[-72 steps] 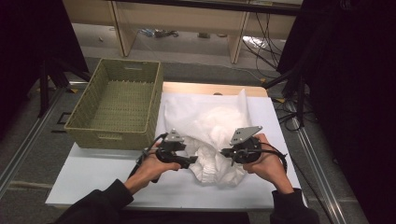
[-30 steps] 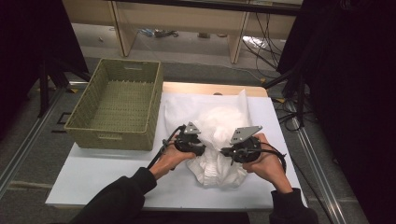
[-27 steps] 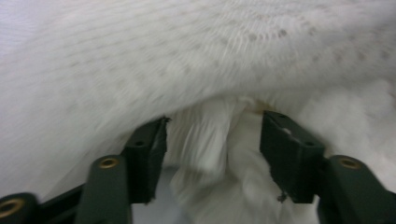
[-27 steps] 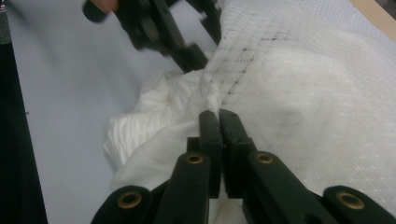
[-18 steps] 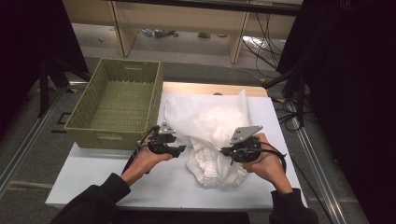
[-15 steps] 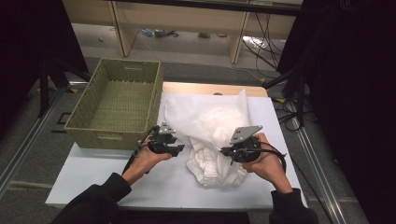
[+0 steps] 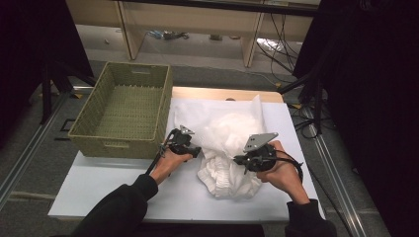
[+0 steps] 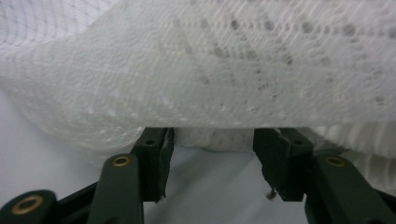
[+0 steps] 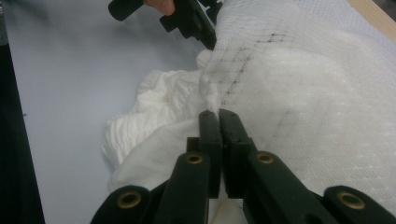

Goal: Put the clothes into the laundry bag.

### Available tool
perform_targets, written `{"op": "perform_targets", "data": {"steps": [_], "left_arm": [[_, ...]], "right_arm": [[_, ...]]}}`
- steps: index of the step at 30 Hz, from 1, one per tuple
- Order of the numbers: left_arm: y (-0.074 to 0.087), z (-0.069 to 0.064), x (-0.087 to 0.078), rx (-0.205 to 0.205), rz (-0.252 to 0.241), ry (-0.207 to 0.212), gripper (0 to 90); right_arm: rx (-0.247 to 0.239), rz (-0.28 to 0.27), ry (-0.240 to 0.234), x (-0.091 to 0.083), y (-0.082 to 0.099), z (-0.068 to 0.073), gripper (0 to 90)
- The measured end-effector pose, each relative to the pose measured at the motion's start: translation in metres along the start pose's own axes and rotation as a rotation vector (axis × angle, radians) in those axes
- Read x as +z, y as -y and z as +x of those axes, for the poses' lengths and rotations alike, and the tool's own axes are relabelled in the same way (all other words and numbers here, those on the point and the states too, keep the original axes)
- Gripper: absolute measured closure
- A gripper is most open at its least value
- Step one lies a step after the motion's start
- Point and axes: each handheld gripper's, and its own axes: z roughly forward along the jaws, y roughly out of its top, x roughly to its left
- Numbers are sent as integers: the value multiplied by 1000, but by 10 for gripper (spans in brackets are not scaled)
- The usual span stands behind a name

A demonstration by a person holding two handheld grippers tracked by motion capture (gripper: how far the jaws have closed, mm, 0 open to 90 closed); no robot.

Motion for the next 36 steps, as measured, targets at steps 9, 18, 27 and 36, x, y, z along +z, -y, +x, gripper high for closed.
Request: {"op": "perform_targets", "data": {"steps": [9,18,27,36], "left_arm": [[-2,-10,-2,36,-7,45,892],[13,-8,-53,115,-31,117,896],[41,-2,-76,127,-14,113,896],[25,3,-58,19,-12,63,426]], "right_arm": [[5,14,-9,6,1,1,895],[-4,45,12,10,1,0,897],[-20,121,42,35,5,-6,897],[-12,102,33,34,4,-6,896]]}}
